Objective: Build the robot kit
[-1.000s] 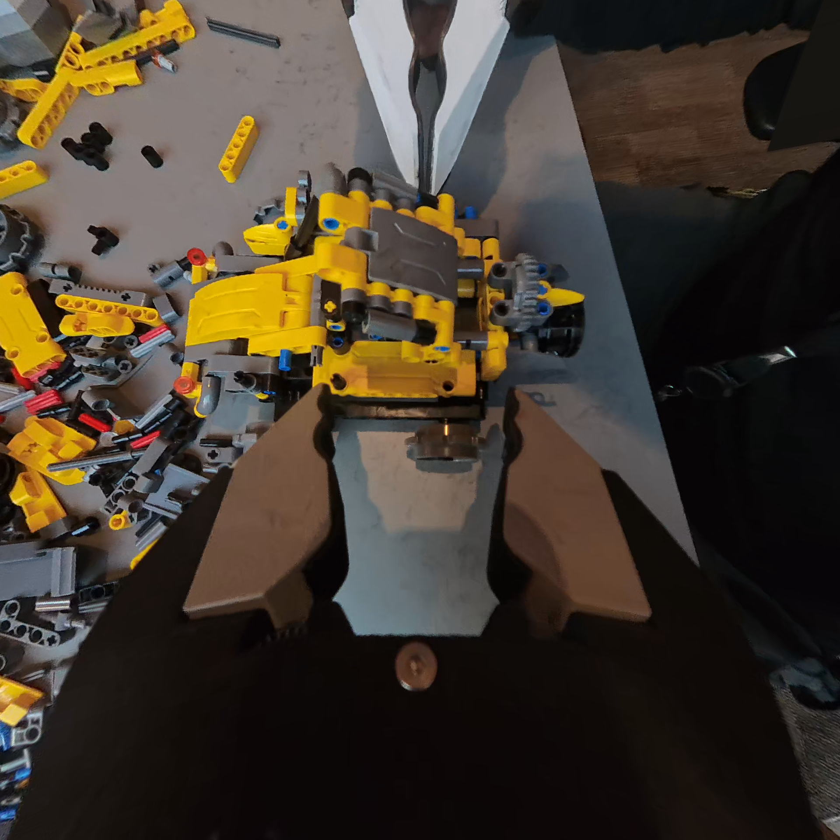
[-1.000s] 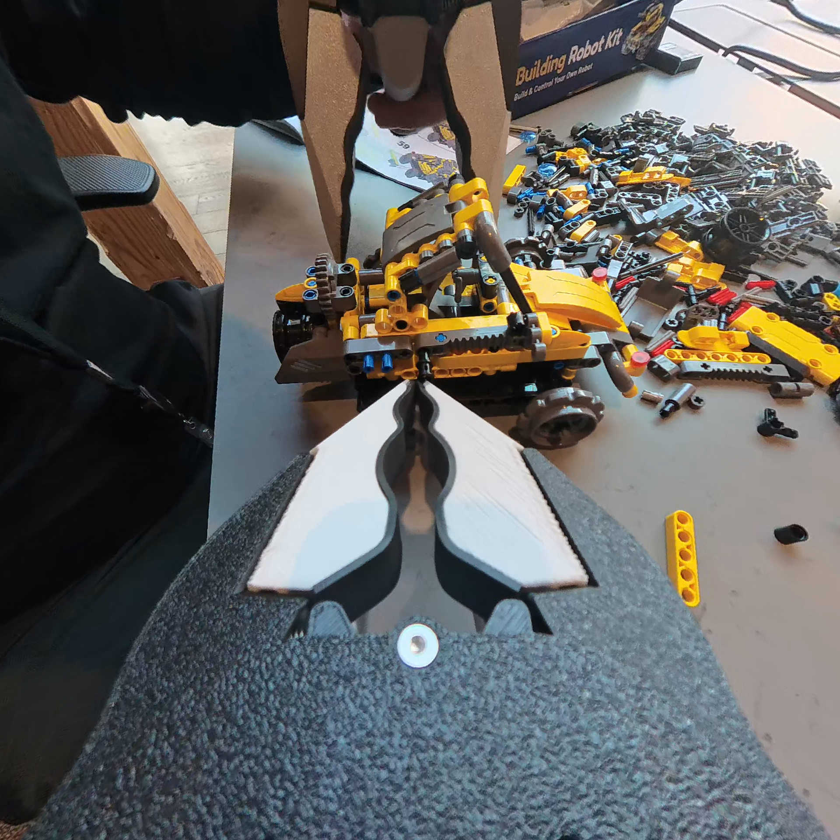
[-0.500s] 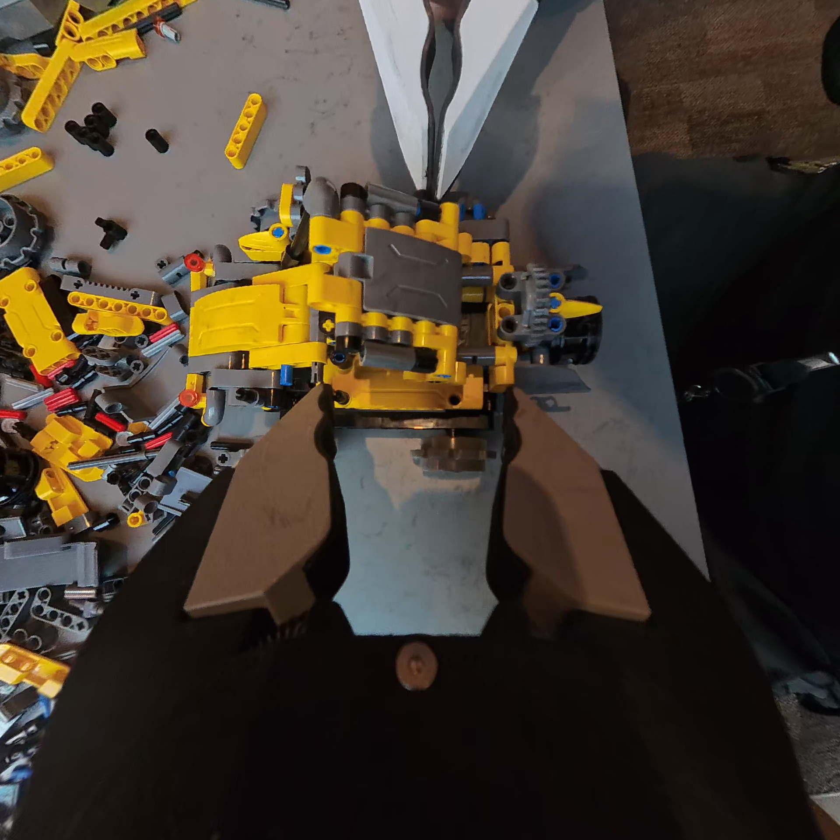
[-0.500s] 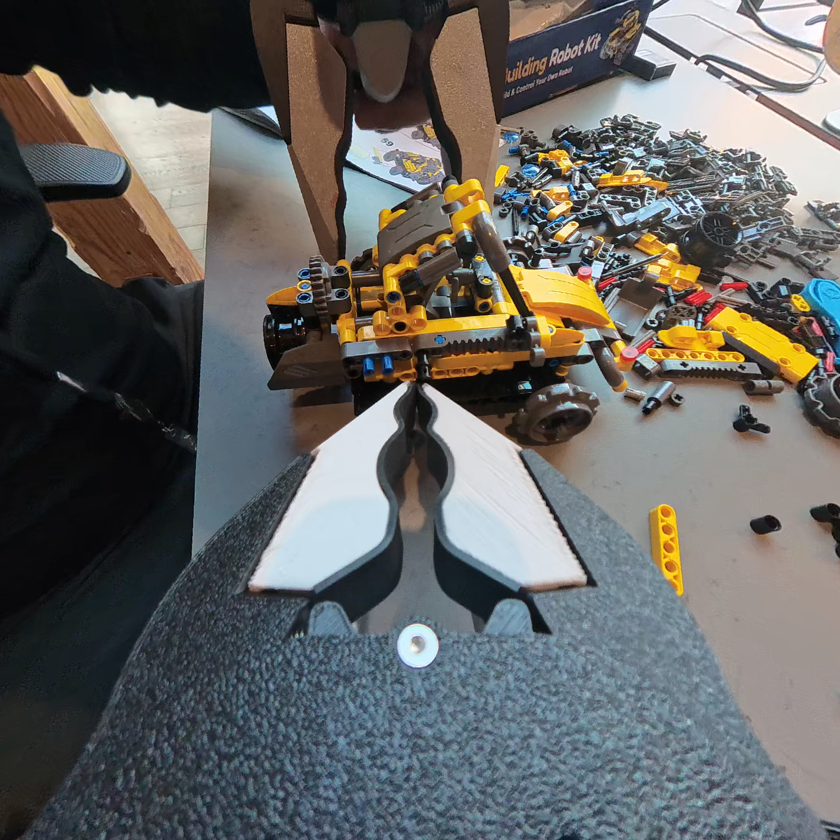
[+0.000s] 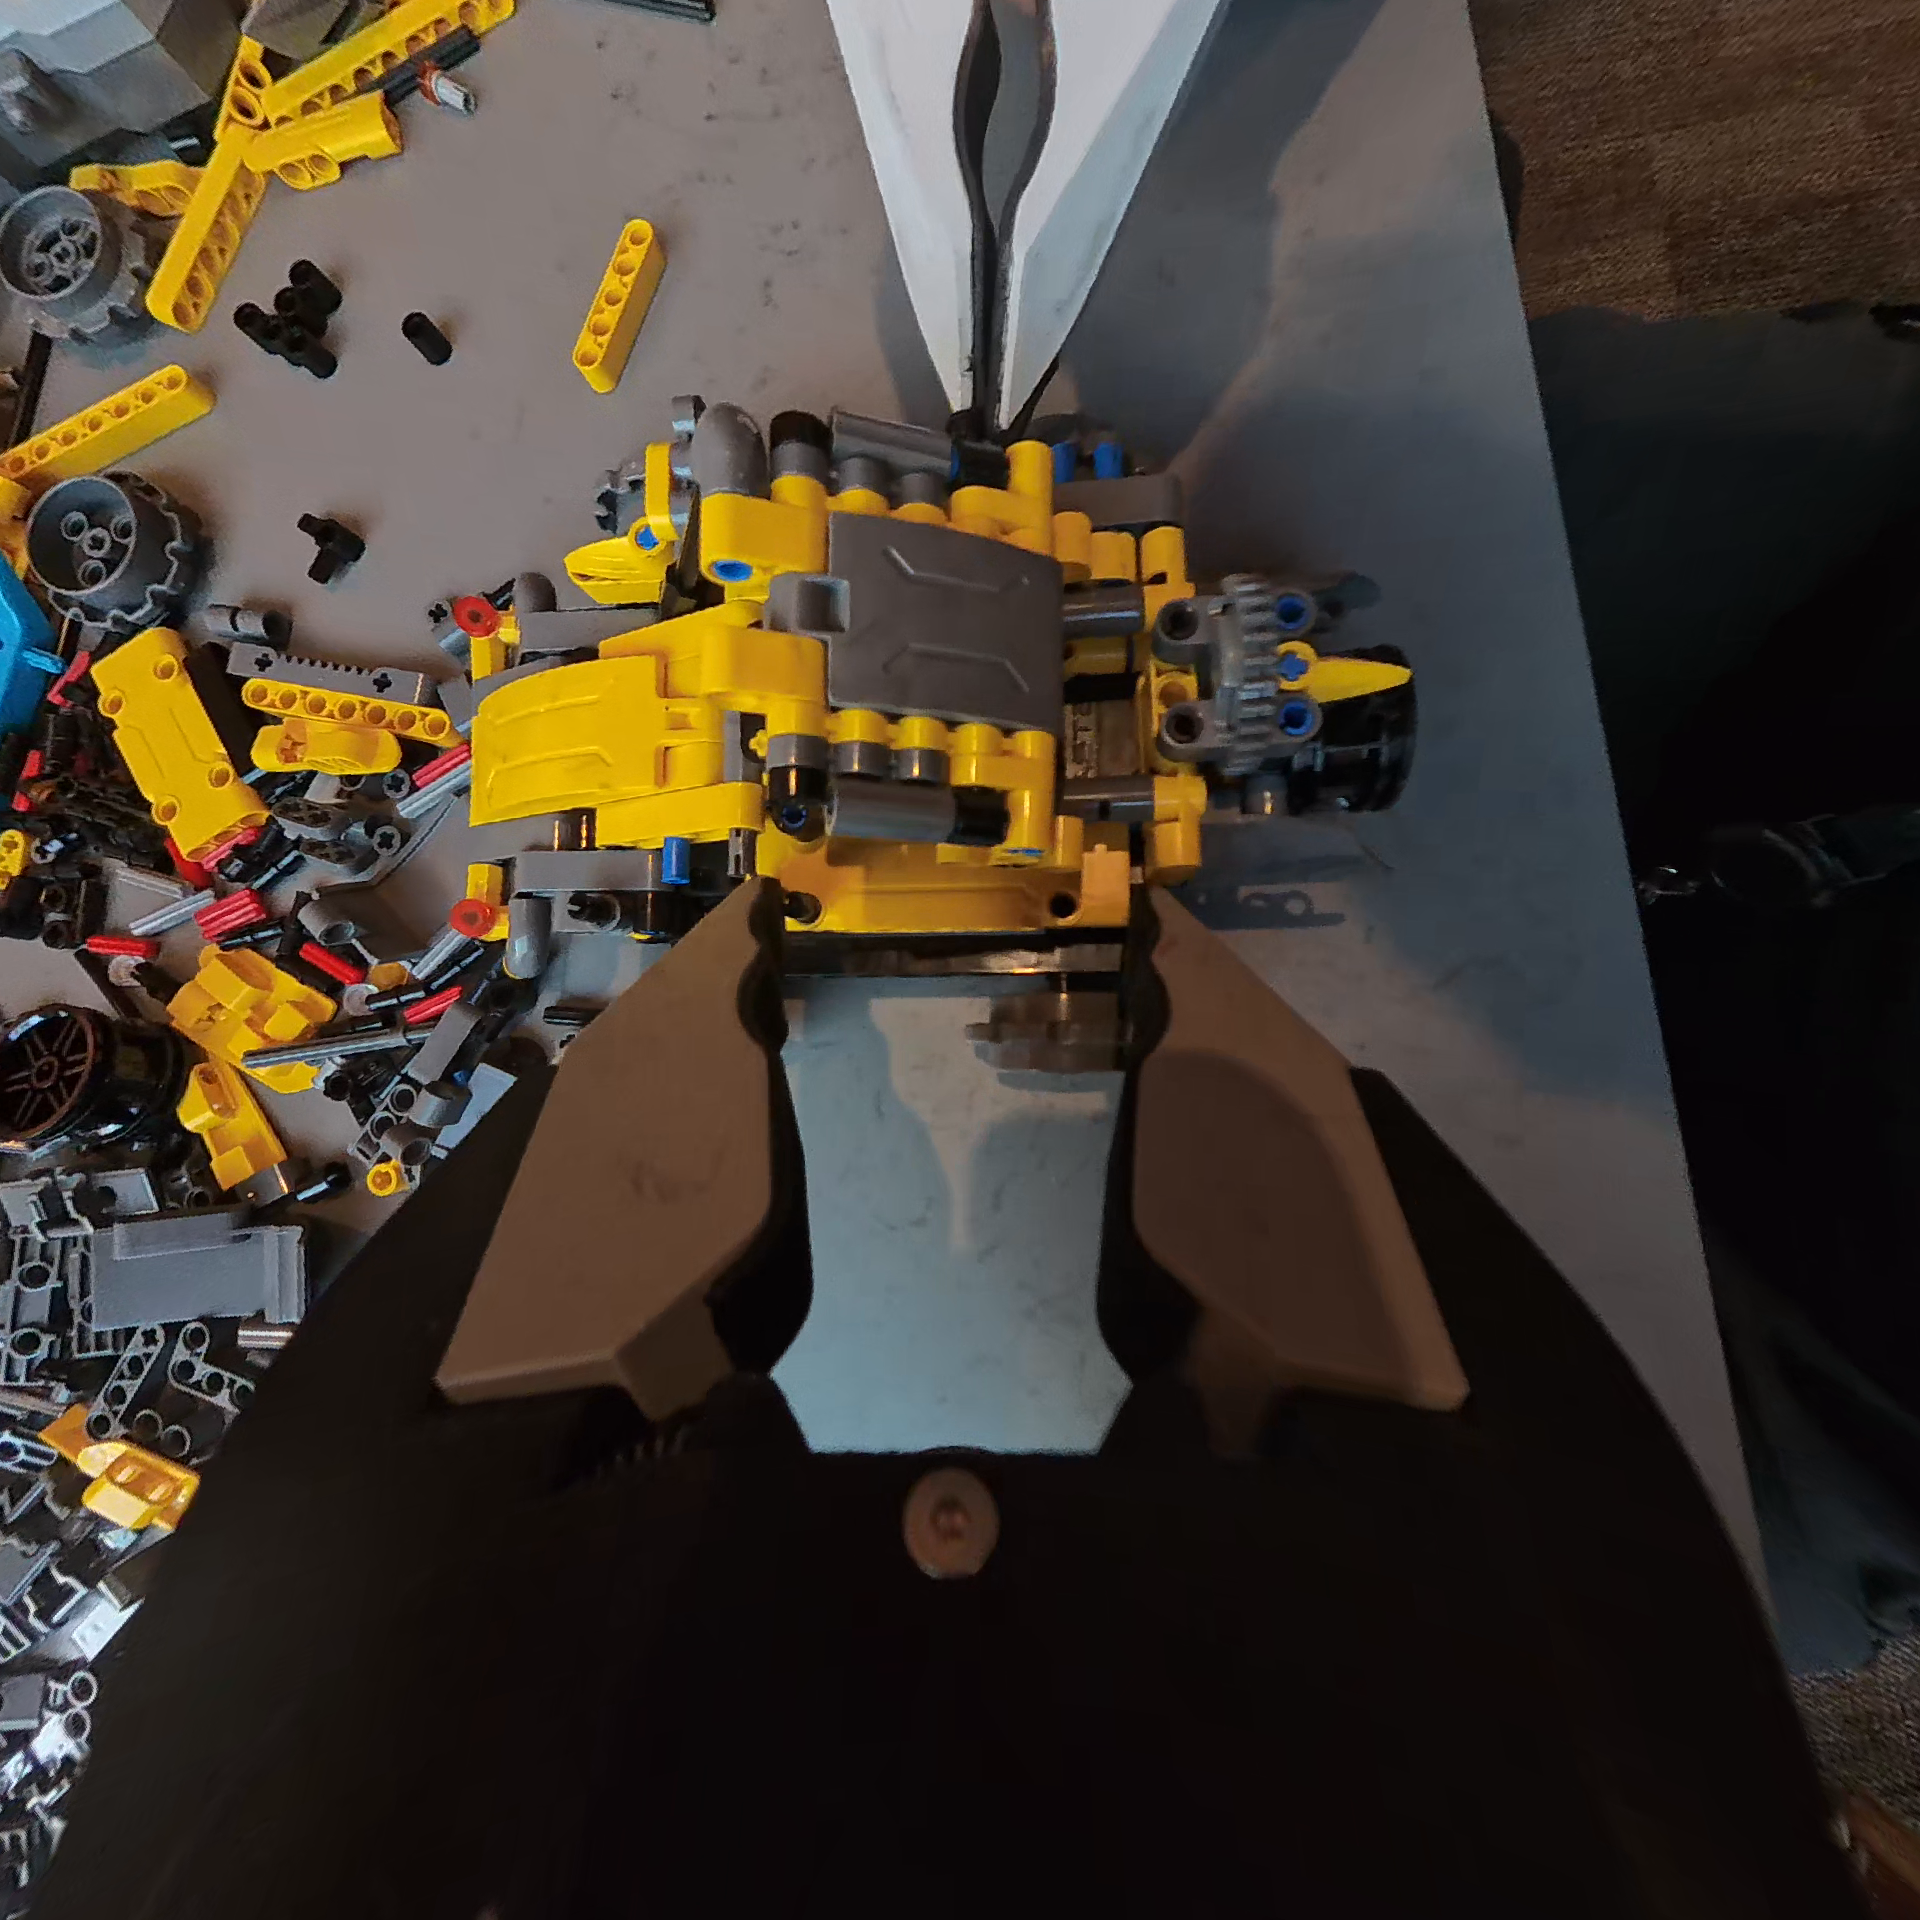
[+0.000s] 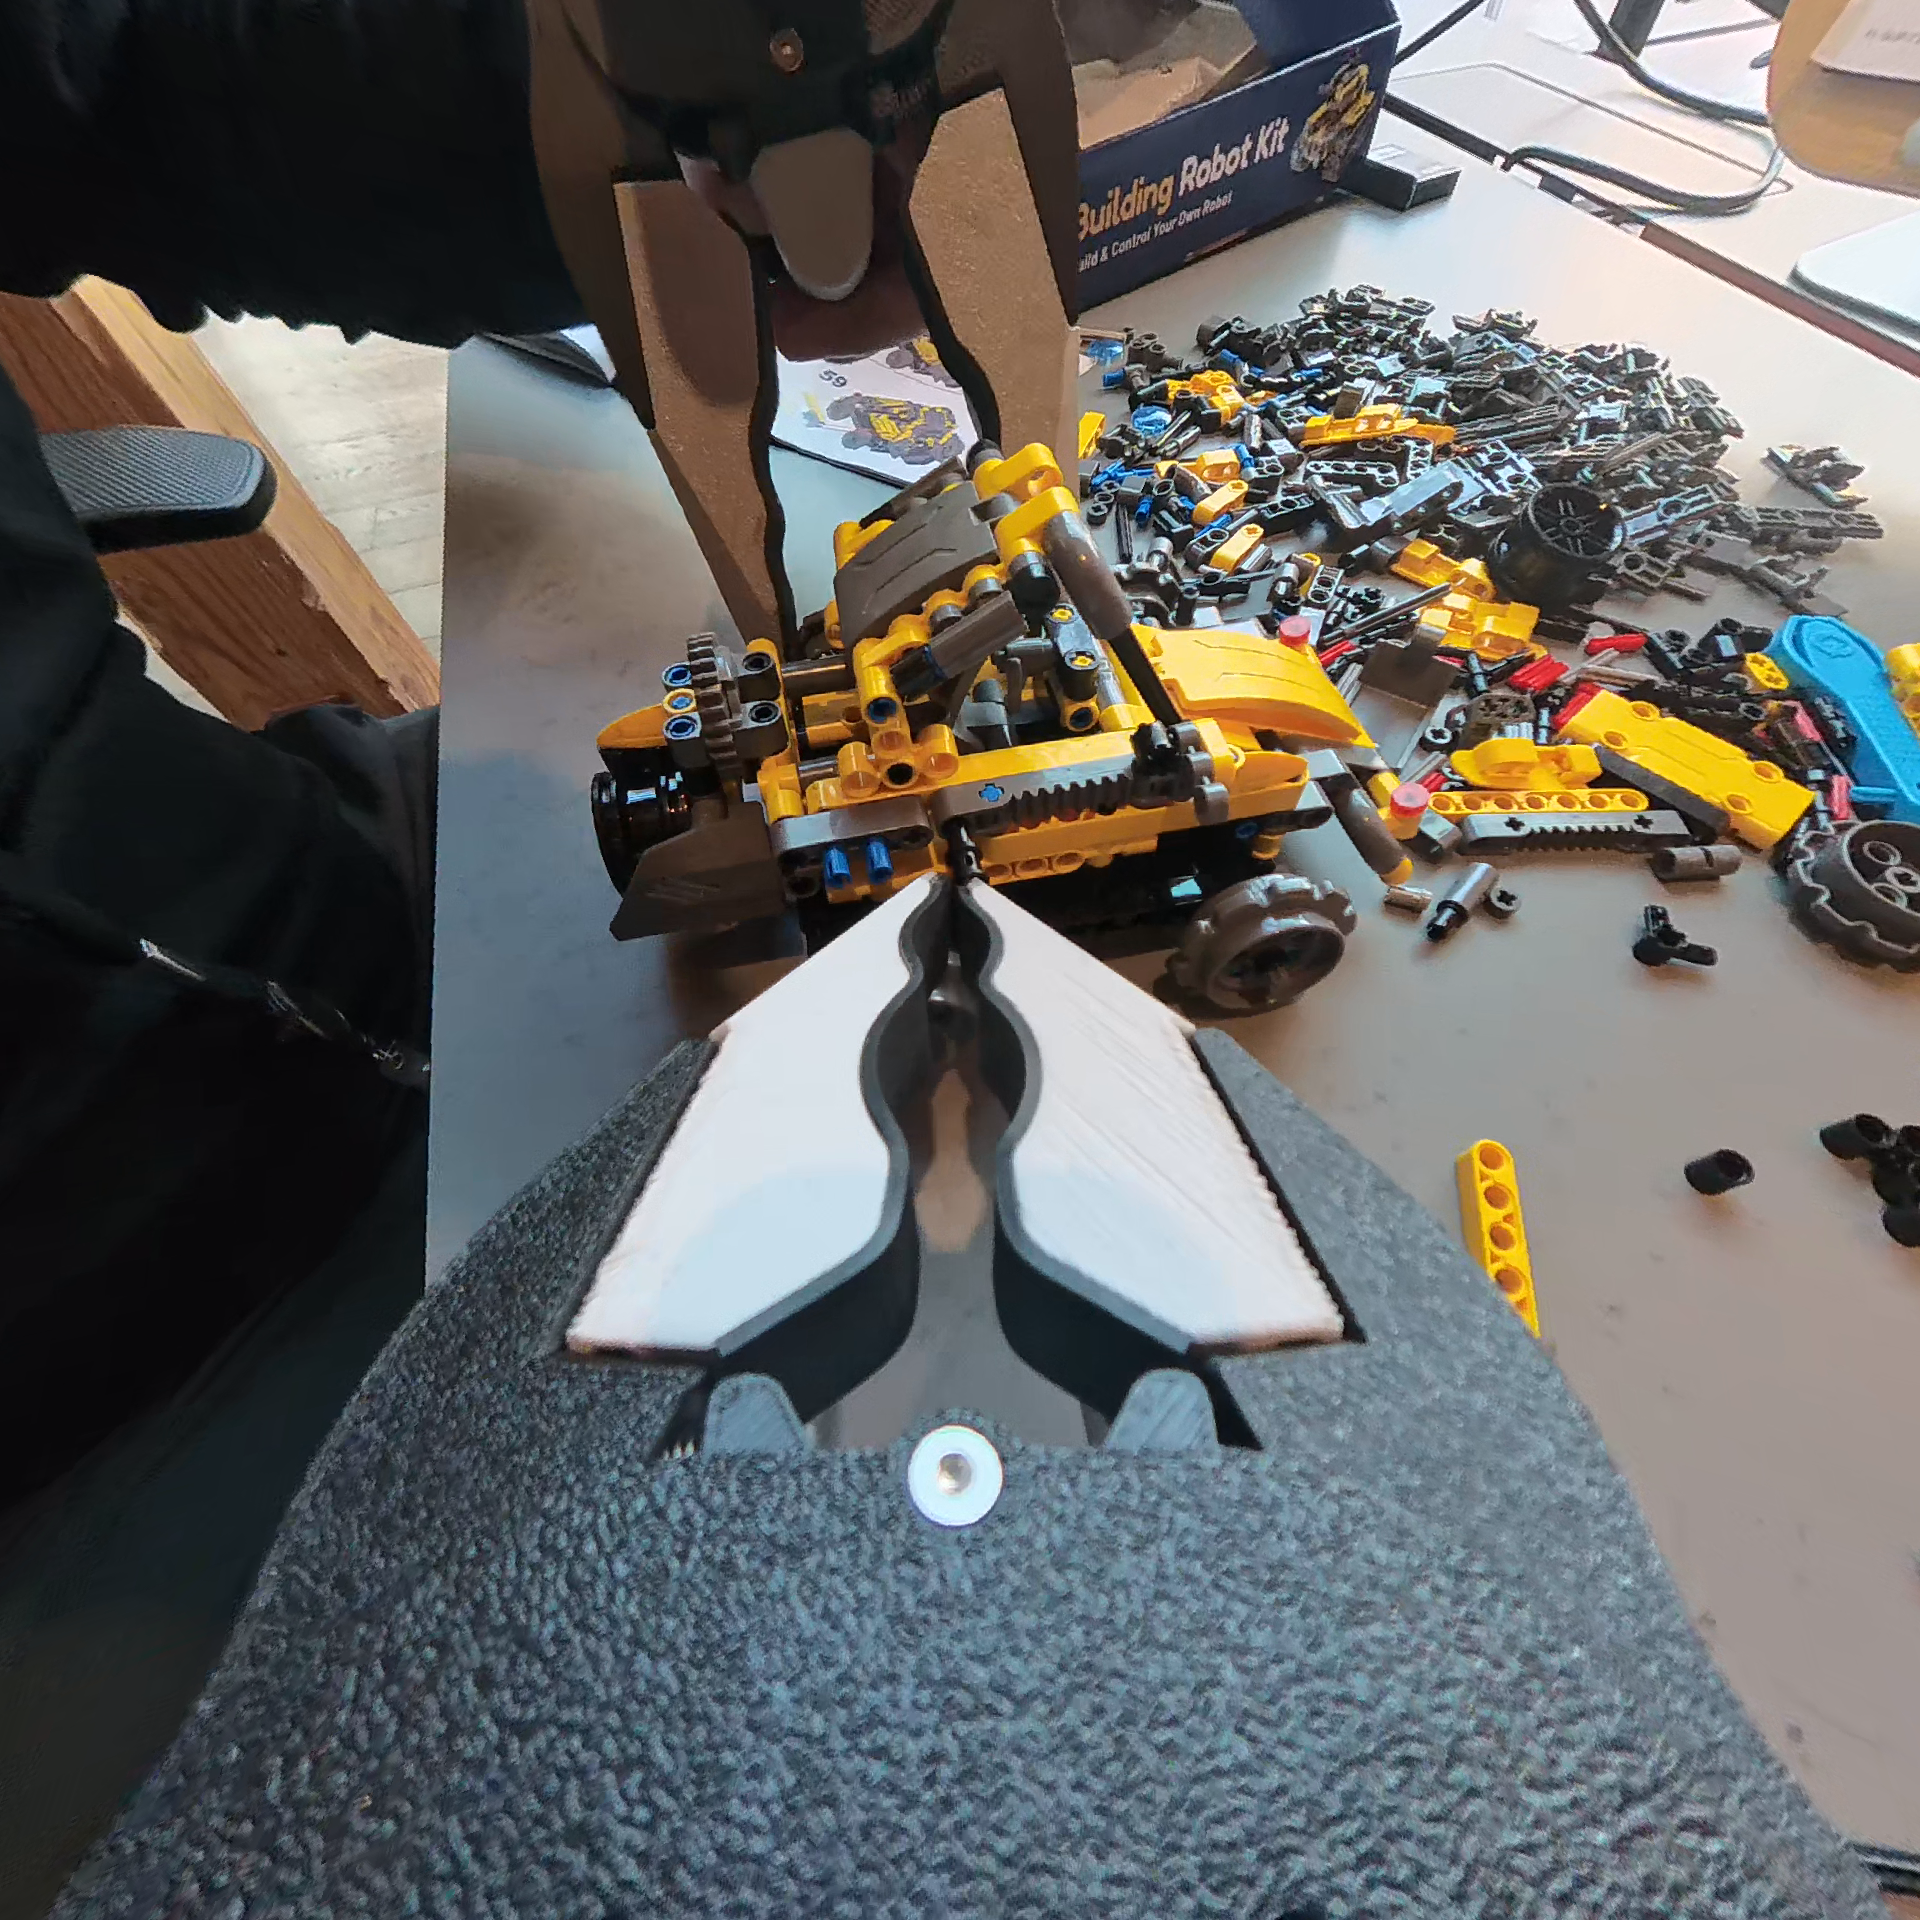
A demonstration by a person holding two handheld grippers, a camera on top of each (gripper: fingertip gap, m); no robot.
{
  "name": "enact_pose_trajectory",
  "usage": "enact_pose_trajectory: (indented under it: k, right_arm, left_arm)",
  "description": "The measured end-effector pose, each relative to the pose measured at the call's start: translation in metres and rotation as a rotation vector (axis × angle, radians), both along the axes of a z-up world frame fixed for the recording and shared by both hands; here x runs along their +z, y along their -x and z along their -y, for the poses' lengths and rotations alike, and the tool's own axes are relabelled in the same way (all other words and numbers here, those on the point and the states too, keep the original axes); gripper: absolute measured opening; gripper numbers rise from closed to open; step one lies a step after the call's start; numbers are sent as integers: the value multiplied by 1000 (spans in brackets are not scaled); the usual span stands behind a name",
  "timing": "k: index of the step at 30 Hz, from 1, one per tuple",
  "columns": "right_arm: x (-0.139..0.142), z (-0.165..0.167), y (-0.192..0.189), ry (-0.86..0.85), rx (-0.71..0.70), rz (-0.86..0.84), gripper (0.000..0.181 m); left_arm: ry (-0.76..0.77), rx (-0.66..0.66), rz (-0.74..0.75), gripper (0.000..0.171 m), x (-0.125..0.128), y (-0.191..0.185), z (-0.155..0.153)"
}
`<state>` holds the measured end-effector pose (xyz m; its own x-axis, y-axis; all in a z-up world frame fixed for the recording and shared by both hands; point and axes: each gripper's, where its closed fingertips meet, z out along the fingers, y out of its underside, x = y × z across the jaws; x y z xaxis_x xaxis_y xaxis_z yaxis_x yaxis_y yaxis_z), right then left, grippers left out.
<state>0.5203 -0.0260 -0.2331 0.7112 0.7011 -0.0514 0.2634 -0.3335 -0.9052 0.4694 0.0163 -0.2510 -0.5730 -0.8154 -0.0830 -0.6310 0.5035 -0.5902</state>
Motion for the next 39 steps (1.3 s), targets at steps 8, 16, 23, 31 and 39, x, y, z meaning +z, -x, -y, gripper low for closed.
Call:
enact_pose_trajectory:
  k: [8,16,23,31,39]
  right_arm:
    - [1,-3,0,-3,26,1,0]
    - [1,-3,0,6,74,18,0]
    - [1,-7,-2,10,96,44,0]
    - [1,-8,0,11,135,62,0]
    - [-3,-28,-1,-58,46,154,0]
  left_arm:
    - [-39,2,-21,62,-1,0,0]
    - [-55,-11,-38,61,-1,-1,0]
    - [-36,3,-26,60,-1,-2,1]
    - [-43,-4,-40,60,-2,0,1]
    - [218,-135,48,14,5,0,64]
